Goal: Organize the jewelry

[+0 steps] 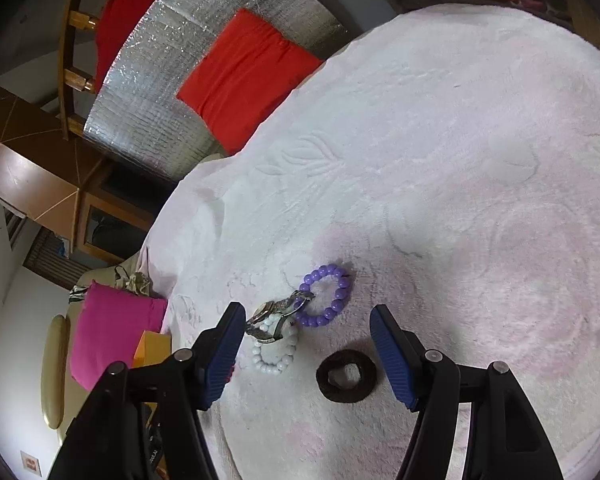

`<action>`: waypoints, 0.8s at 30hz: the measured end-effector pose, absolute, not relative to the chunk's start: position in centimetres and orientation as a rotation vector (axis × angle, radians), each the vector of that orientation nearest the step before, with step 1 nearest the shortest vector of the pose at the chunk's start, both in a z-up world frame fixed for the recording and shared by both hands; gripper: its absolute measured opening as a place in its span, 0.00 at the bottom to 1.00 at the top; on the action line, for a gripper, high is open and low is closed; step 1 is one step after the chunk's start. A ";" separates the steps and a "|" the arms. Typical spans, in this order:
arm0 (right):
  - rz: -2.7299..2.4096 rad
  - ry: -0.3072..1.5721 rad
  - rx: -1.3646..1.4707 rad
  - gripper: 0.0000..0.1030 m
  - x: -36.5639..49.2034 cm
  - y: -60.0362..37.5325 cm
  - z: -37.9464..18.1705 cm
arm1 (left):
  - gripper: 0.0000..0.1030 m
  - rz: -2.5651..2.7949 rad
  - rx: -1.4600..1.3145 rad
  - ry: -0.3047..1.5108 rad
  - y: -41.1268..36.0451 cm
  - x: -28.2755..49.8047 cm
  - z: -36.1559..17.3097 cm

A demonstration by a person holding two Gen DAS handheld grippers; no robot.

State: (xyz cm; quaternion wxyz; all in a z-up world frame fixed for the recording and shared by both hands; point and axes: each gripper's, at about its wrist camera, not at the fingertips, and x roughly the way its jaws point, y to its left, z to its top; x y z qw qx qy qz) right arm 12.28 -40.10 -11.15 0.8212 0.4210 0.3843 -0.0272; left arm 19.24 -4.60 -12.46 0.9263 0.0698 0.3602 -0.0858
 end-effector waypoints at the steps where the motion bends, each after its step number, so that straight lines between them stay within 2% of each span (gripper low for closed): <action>1: -0.036 0.829 0.900 0.58 12.8 -39.8 -11.4 | 0.83 -0.178 0.141 0.746 -4.7 19.4 -12.6; 4: 0.003 0.853 0.904 0.53 14.2 -38.9 -11.9 | 0.83 -0.172 0.146 0.761 -5.1 19.7 -12.9; 11: -0.017 0.885 0.911 0.51 16.6 -37.6 -13.1 | 0.83 -0.175 0.167 0.779 -5.8 20.2 -13.5; 13: -0.023 0.899 0.923 0.46 17.1 -37.5 -13.7 | 0.83 -0.172 0.172 0.782 -5.9 20.4 -13.7; 24: -0.117 0.943 0.890 0.46 19.6 -37.3 -15.9 | 0.83 -0.190 0.242 0.773 -7.6 21.1 -14.3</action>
